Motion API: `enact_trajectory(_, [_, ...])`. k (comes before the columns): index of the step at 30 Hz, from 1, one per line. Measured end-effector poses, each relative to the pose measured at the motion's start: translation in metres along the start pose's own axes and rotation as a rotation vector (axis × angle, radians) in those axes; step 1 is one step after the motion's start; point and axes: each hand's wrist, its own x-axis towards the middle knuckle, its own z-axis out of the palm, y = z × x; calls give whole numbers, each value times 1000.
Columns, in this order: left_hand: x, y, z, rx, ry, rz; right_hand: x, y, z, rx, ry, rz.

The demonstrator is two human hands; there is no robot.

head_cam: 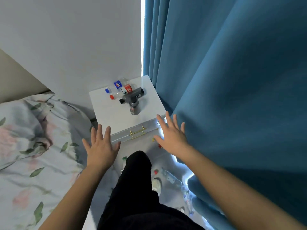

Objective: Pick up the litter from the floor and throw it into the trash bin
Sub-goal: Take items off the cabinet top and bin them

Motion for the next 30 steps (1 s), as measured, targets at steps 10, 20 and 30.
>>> enact_trajectory(10, [230,-9,30,149,-261,103,190,-33,-3,3,-218,28])
enact_trajectory(20, [367,13,78,-22,-383,5,317,-62,40,87,-394,10])
enact_trajectory(30, [404,7,122,-178,-400,-97,337,-49,64,219,-397,68])
